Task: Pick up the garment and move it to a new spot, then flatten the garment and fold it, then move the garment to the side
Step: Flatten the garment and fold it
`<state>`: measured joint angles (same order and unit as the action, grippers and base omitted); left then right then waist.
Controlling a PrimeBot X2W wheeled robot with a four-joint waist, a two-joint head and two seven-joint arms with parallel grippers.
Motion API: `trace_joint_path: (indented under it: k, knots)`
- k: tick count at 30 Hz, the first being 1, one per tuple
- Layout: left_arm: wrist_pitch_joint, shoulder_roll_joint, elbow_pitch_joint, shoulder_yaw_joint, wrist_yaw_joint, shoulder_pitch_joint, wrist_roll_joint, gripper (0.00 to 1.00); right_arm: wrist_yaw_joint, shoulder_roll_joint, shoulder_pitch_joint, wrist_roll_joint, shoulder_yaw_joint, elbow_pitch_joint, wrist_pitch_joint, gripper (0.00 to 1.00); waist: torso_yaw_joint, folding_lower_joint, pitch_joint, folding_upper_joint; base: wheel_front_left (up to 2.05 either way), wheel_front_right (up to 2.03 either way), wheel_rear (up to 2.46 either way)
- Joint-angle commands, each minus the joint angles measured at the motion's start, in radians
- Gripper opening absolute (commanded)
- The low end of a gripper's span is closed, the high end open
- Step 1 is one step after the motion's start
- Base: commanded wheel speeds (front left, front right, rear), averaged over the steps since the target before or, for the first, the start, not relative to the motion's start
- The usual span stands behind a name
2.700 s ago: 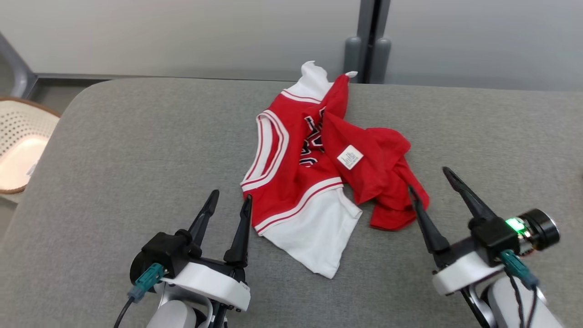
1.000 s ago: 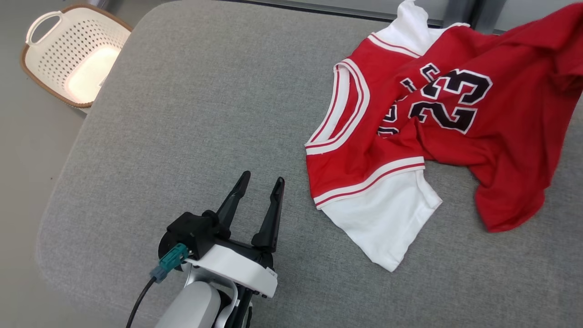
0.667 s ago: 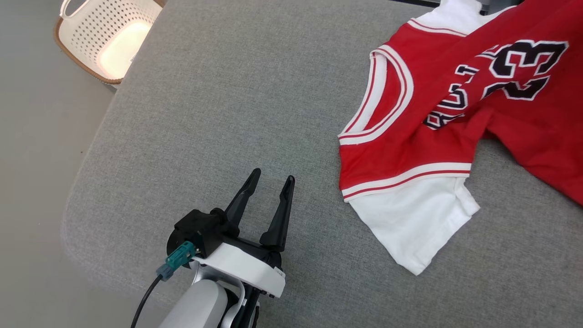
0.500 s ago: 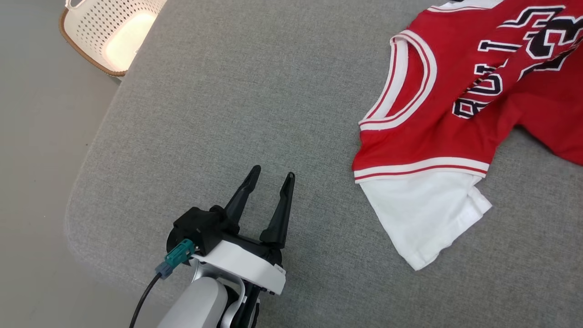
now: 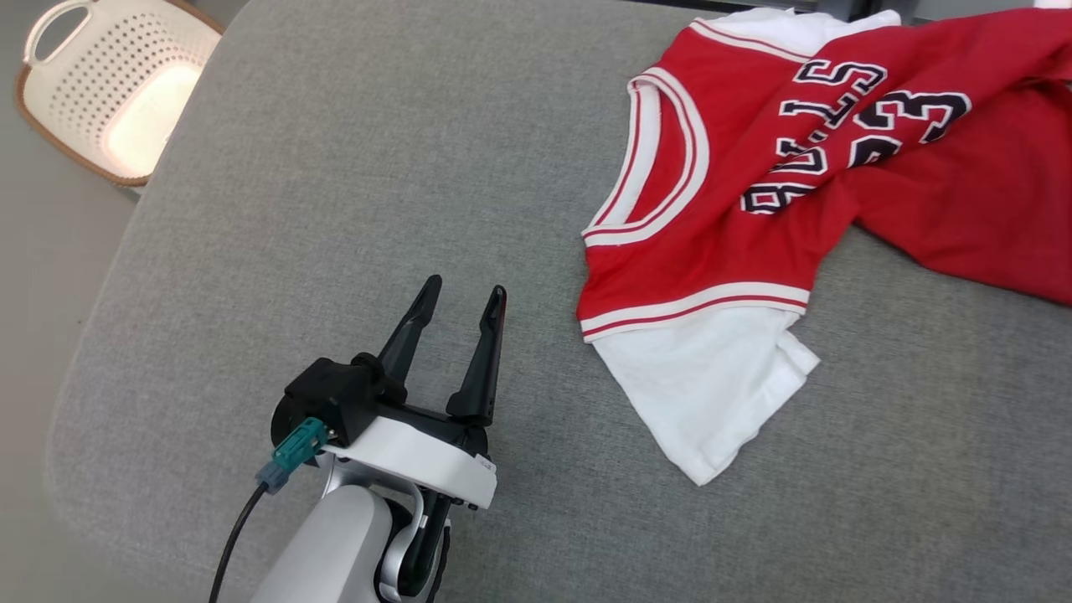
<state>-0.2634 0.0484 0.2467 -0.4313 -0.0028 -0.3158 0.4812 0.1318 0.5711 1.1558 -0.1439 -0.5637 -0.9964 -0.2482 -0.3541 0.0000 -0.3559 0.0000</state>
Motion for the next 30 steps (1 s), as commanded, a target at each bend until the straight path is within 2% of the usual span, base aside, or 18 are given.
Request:
trace_joint_path:
  k: [1, 6, 12, 16, 22, 26, 30]
  knots:
    - [-0.001, 0.004, 0.004, 0.012, -0.004, 0.0, -0.01, 1.0, -0.002, -0.017, -0.043, -0.015, 0.009, 0.011, -0.011, 1.0, 0.047, 0.0, 0.044, 0.0, 0.0, 0.0, 0.0]
    - [-0.001, 0.004, 0.004, 0.047, -0.014, 0.025, -0.015, 1.0, -0.002, -0.072, -0.159, -0.077, 0.086, 0.106, -0.018, 1.0, 0.111, 0.0, 0.097, 0.0, 0.0, 0.0, 0.0]
    - [-0.001, 0.005, 0.01, 0.084, -0.026, 0.054, -0.029, 1.0, -0.002, -0.145, -0.43, -0.133, 0.252, 0.339, -0.016, 1.0, 0.197, 0.0, 0.169, 0.0, 0.0, 0.0, 0.0]
    - [-0.001, 0.004, 0.016, 0.099, -0.034, 0.081, -0.029, 1.0, -0.002, -0.21, -0.619, -0.115, 0.356, 0.463, -0.016, 1.0, 0.242, 0.0, 0.207, 0.0, 0.0, 0.0, 0.0]
    - [-0.001, 0.004, 0.034, 0.114, -0.042, 0.127, -0.025, 1.0, -0.002, -0.314, -0.828, -0.052, 0.451, 0.594, -0.016, 1.0, 0.294, 0.0, 0.244, 0.0, 0.0, 0.0, 0.0]
    - [-0.001, 0.004, 0.053, 0.104, -0.045, 0.149, -0.012, 1.0, -0.002, -0.373, -0.916, -0.021, 0.505, 0.649, -0.016, 1.0, 0.308, 0.0, 0.253, 0.0, 0.0, 0.0, 0.0]
    - [-0.001, 0.004, 0.055, 0.098, -0.046, 0.167, -0.017, 1.0, -0.002, -0.404, -0.945, -0.003, 0.532, 0.675, -0.016, 1.0, 0.316, 0.0, 0.254, 0.0, 0.0, 0.0, 0.0]
